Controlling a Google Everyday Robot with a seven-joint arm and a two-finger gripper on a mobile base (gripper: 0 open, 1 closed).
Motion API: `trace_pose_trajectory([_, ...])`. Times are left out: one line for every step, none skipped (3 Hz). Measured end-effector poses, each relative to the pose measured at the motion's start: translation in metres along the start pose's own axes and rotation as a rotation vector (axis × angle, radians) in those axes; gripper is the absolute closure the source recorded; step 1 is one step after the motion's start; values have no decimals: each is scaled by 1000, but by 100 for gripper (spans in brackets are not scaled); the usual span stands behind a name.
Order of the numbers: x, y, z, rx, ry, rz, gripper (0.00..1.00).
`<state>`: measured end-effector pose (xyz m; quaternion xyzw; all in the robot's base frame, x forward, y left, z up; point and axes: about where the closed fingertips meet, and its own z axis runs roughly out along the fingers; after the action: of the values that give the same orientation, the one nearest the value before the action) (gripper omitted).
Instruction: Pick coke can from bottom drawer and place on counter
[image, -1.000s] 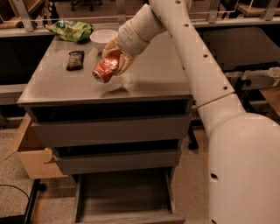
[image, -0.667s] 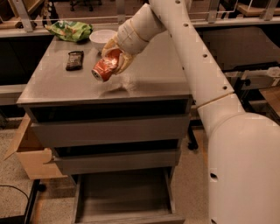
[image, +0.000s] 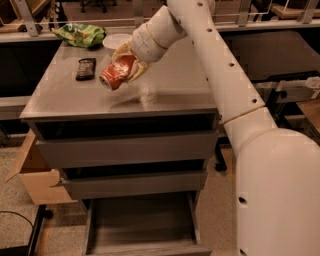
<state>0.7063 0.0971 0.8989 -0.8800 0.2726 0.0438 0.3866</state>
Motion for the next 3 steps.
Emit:
trace_pose_trajectory([0, -2, 4, 5, -2, -1, 13])
trace_pose_trajectory([0, -3, 8, 8, -4, -2, 0])
trace_pose_trajectory([3, -3, 4, 21, 0, -2, 0])
